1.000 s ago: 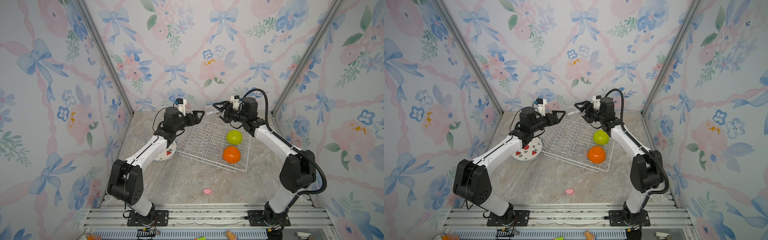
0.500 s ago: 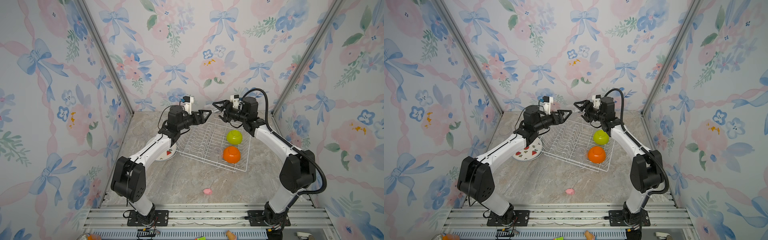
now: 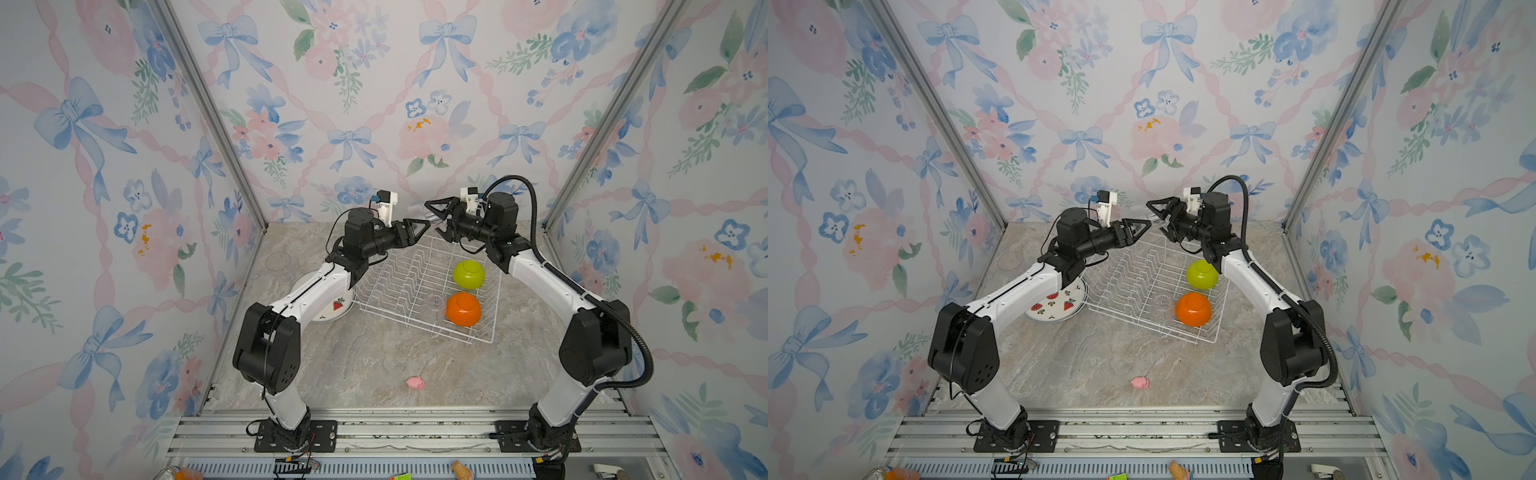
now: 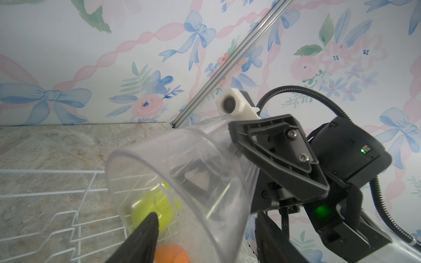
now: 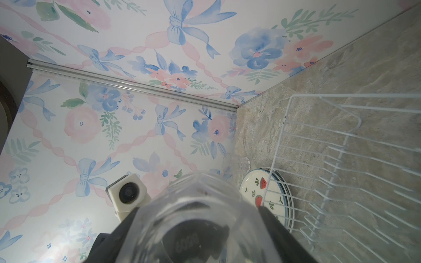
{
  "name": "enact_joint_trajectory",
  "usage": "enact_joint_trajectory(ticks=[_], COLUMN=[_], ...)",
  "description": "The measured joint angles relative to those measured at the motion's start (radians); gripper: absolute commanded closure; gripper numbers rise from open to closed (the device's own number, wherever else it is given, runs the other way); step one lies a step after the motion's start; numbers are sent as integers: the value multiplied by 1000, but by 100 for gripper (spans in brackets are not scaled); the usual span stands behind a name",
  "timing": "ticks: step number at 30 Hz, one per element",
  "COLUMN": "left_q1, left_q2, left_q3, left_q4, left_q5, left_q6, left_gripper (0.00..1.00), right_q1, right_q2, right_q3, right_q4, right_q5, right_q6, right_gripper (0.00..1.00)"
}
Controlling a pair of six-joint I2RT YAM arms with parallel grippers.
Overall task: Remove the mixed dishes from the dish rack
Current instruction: 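Close the left gripper on the second cup held by the right gripper, then carry the cup toward the plates with the left gripper while the right withdraws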
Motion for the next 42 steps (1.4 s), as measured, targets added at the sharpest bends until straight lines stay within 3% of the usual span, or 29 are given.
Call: enact_joint_trajectory(ticks=[6,12,16,19,24,29,42], left_q1=[-1,-13,-19,-21,-26,-11,19], left_q2=[16,40,44,44,42,27,19], left_q3=[24,54,57,57,53,22,-1], left_q4=[10,16,20,30,48,34,-63], left_q5=[-3,17,31,55,64,5,-74], left_q6=[7,5,0,-8,-4,6,8], left_gripper=[49,78,82,100,100,100,100], right_q1=[1,1,1,2,2,7,6], right_q2=[0,0,0,0,-22,-71,-240], right_q3=[-9,-26,-34,-34,-34,-37,-63], right_q4=[33,35,34,32,-10,-121,-286], right_q5=[-8,5,8,11,35,70,204], right_q6=[22,22,22,26,9,-113,-358], right_gripper=[44,44,43,37,17,0,3])
